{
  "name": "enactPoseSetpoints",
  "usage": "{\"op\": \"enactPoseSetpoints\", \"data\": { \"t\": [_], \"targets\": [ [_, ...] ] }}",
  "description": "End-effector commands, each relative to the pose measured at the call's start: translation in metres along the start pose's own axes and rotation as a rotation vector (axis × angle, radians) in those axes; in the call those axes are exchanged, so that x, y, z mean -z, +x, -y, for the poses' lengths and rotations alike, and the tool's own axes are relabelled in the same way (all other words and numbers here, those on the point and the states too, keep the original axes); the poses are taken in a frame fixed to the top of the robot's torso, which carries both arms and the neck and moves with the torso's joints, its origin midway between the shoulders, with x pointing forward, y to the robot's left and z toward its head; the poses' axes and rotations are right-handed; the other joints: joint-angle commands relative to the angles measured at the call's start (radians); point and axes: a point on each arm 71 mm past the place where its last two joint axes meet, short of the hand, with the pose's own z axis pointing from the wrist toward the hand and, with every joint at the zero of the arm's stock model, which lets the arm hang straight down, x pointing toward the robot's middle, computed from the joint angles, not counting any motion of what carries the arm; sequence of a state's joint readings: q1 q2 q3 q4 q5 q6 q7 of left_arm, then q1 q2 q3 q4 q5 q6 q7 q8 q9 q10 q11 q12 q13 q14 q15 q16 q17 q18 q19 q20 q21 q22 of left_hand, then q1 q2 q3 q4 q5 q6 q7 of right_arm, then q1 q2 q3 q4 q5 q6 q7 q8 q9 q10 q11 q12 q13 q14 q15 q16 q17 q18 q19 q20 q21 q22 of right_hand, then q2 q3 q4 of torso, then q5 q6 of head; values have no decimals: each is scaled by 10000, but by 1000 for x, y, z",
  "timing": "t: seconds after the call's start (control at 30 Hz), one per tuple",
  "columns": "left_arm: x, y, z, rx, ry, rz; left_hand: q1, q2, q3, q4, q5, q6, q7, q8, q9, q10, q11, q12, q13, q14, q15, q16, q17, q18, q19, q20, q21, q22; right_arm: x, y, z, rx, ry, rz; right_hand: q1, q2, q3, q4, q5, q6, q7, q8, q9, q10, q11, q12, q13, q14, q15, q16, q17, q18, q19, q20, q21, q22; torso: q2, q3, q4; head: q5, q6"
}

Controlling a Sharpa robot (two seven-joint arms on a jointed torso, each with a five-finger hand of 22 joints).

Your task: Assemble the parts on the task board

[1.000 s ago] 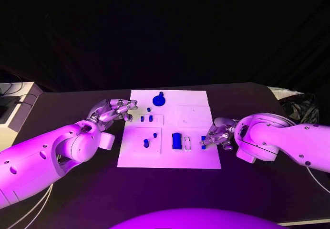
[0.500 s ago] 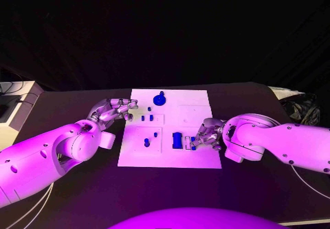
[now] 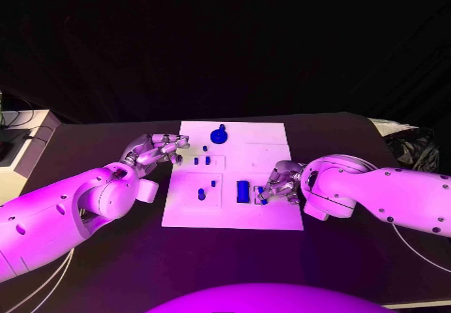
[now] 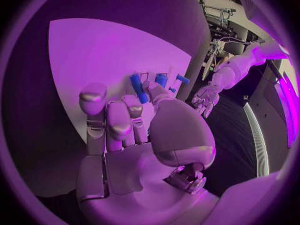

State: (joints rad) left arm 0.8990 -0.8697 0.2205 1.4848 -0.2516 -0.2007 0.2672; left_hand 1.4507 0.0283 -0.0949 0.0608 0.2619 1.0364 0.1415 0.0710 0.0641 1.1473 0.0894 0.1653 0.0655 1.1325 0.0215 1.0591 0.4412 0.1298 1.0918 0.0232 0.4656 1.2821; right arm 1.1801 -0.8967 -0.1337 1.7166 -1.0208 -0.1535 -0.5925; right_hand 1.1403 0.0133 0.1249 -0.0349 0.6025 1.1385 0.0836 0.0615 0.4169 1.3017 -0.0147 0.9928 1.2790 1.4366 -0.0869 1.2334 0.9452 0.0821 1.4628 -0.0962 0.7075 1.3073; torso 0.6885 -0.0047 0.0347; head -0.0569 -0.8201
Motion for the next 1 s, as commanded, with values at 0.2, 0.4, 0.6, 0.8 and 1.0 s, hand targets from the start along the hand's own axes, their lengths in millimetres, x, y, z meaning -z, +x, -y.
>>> {"op": "enactPoseSetpoints", "data": {
  "t": [0.2,0.4,0.6,0.8,1.0],
  "targets": [
    [0,2,1,37,40,-208,18,101,4,34,41,-31,33,-21,5,-56,19,36,-4,-73,-12,26,-12,0,73,-10,-63,12,-1,4,-6,18,-388,20,82,74,1859,-1923,-28,27,-8,54,-17,51,-57,12,1,30,27,-18,-9,87,264,2,-19,909,6,3,-1,12,6],
    [0,2,1,35,16,-210,3,81,13,61,40,-29,34,-20,5,-73,25,32,-4,-76,-6,18,-20,1,81,-6,-101,38,-1,4,-8,-13,-485,126,70,79,1785,-1883,-82,43,-27,56,-14,65,-65,30,8,30,24,-18,-19,86,268,1,-41,905,1,2,4,33,-8],
    [1,2,1,36,-14,-224,-11,83,9,76,39,-28,36,-20,5,-81,29,30,-5,-78,-4,15,-22,1,82,-4,-110,39,-1,3,-7,37,-487,125,-50,53,1531,-1600,-257,106,-106,63,-15,102,-101,66,20,38,0,-18,-52,68,290,-13,-82,896,-2,0,0,48,-17],
    [1,1,0,35,-43,-235,-15,80,6,81,41,-27,32,-20,5,-96,33,24,-6,-81,-2,12,-24,1,82,-2,-117,40,1,3,-6,106,-469,107,18,62,1485,-1556,-226,154,-131,74,3,121,-112,76,25,36,-10,-16,-63,53,301,-29,-79,902,2,2,5,60,-27],
    [1,1,0,35,-57,-239,-15,80,6,81,41,-27,32,-20,5,-96,33,24,-6,-81,-2,12,-24,1,82,-2,-117,40,5,2,-3,-170,-368,53,59,65,1483,-1569,-201,175,-138,67,21,135,-121,59,15,34,-19,-10,-62,45,309,-40,-77,906,-4,4,-8,73,-15]
  ]
}}
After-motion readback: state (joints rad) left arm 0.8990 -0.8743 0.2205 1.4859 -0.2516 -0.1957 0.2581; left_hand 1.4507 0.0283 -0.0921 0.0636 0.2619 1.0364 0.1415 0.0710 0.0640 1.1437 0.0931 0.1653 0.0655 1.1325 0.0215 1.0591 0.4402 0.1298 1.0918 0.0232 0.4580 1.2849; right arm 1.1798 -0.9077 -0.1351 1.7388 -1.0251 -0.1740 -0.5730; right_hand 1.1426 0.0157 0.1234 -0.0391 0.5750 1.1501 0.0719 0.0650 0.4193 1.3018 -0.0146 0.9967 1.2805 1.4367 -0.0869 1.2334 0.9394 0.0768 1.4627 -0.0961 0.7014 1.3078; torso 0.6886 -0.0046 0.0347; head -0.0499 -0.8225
